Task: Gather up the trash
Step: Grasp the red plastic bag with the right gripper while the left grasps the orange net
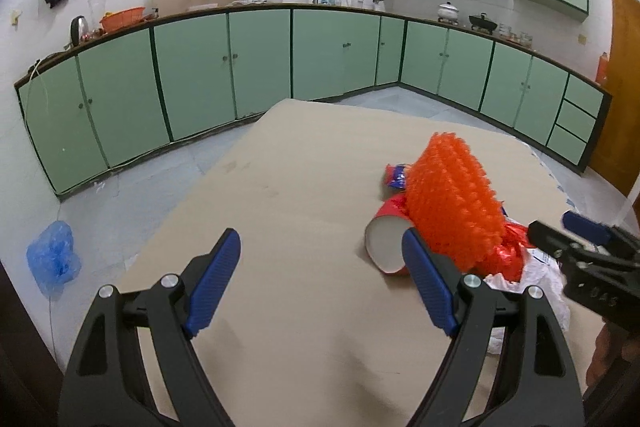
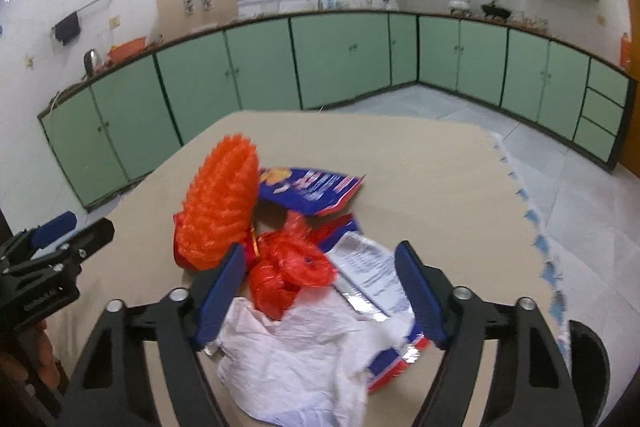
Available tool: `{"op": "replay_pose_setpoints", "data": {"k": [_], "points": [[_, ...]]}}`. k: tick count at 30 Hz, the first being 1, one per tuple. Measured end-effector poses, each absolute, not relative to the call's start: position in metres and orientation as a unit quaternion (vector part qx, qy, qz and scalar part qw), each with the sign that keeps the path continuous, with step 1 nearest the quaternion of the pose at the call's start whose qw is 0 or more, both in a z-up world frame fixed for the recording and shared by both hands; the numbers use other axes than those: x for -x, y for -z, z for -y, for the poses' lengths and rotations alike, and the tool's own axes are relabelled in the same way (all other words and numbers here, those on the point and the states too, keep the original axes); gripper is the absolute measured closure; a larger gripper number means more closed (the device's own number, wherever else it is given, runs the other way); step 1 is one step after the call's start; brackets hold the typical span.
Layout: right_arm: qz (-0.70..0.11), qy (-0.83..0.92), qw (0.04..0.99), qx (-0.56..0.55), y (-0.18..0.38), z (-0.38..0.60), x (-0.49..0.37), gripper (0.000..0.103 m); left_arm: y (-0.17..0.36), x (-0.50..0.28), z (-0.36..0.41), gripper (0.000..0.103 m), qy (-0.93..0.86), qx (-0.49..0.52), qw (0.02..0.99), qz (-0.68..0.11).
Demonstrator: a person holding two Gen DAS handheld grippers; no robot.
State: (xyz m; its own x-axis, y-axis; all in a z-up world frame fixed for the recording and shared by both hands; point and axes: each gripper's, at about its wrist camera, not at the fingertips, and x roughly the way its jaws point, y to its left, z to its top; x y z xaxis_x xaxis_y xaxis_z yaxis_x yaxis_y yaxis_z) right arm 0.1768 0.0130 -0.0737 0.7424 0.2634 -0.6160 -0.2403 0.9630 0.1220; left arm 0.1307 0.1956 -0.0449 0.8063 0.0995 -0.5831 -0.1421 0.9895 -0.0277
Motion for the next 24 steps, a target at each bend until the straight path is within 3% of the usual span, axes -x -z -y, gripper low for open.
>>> {"op": "replay_pose_setpoints", "data": {"k": [6,10,14,21,24], "points": [[-0.365,-0.14,0.92,-0.017,0.089,-0.018,-0.192,0.039,0.047,-0.135,-0.2,0.023,-0.064,0.035,0.95,-0.305],[-0.383,-0.169,0.908,-0.029,0.095,-0.019,-0.195,0.063,0.048,-0.136,-0.199,0.023,-0.062,0.037,0.949,-0.305],[-0.376,-0.189,0.907,-0.019,0.09,-0.023,-0.188,0.078,0.049,-0.136,-0.194,0.023,-0.057,0.034,0.95,-0.305],[-0.342,-0.188,0.92,-0.042,0.068,-0.008,-0.175,0.09,0.047,-0.135,-0.173,0.023,-0.033,0.031,0.953,-0.299],[-0.325,-0.172,0.929,-0.048,0.057,0.005,-0.172,0.091,0.047,-0.138,-0.159,0.023,-0.015,0.025,0.954,-0.298]]}}
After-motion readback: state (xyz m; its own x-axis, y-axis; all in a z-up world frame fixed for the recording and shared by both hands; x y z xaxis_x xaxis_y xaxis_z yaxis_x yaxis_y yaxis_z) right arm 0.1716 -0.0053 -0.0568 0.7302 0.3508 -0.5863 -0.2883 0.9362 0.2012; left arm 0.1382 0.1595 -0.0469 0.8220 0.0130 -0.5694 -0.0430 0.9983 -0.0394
